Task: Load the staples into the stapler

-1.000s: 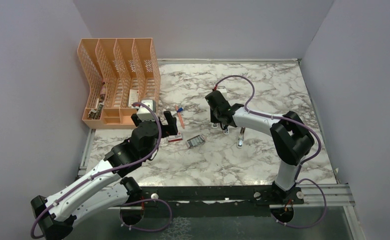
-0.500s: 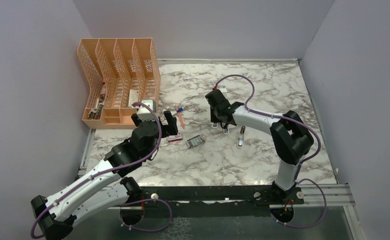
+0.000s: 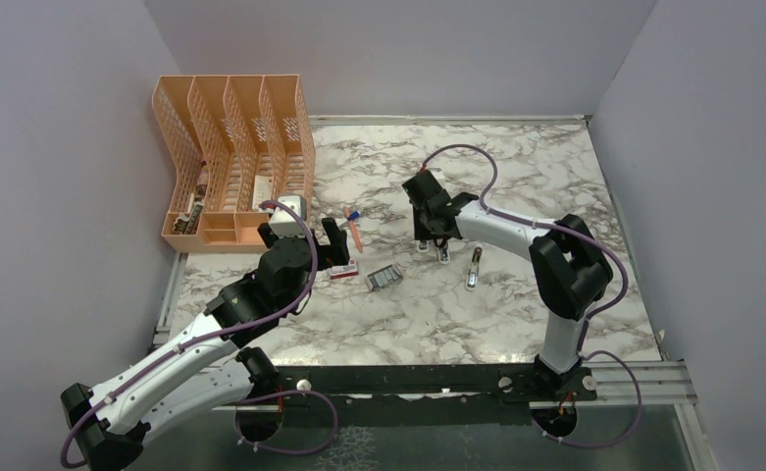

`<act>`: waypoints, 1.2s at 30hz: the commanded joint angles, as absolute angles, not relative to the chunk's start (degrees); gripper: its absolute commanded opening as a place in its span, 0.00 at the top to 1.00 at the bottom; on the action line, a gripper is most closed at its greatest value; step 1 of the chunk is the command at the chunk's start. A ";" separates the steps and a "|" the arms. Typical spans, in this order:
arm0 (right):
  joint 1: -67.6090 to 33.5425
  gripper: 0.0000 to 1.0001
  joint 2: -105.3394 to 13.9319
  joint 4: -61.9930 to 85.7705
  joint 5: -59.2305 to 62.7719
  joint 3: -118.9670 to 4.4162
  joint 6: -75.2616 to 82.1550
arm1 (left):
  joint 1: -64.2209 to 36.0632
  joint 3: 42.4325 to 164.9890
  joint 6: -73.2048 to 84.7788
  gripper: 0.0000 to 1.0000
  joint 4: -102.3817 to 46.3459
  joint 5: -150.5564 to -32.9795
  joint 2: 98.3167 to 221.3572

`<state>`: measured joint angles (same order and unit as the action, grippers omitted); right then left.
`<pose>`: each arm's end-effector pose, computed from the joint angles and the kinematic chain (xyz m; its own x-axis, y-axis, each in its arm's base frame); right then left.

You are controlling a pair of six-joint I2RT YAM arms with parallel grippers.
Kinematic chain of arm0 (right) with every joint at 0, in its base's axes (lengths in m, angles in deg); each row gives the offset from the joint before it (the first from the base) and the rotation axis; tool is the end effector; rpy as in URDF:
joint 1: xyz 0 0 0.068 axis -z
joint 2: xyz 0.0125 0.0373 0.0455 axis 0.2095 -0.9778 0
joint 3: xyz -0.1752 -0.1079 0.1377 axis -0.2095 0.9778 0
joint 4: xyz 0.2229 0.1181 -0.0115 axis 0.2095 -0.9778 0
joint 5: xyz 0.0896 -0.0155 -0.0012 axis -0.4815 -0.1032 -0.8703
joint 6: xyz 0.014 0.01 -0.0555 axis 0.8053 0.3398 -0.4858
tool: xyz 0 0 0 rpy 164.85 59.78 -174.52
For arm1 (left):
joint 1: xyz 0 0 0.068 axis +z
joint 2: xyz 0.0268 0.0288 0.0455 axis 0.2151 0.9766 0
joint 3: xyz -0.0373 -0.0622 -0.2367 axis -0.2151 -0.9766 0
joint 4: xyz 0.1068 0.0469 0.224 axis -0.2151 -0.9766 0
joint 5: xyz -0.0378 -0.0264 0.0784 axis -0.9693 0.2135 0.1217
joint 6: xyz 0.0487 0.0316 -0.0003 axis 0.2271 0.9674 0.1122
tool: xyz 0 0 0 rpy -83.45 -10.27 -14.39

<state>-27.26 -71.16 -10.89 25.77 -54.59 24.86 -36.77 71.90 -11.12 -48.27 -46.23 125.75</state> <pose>0.3007 0.2313 0.1657 -0.8028 -0.0714 -0.5920 -0.1249 0.9909 0.0499 0.1361 -0.1190 0.2915 -0.2970 -0.2369 -0.9250 0.0986 0.9560 -0.2765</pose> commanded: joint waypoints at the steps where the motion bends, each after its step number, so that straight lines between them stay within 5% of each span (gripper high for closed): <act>1: -27.11 0.73 -73.25 -16.48 24.21 -56.25 24.84 | -36.62 71.53 -11.37 0.01 -47.35 -46.27 125.50; 13: -27.11 0.60 -67.51 -15.28 23.93 -58.04 23.70 | -36.60 71.58 -11.51 0.01 -47.35 -46.31 126.27; 26: -33.17 0.80 -64.69 -9.53 13.30 -55.27 15.74 | -36.64 72.26 -11.47 0.01 -47.73 -46.87 126.41; 36: -39.52 0.72 -69.13 -13.62 14.38 -56.56 16.37 | -36.55 73.70 -10.34 0.01 -48.67 -44.68 126.12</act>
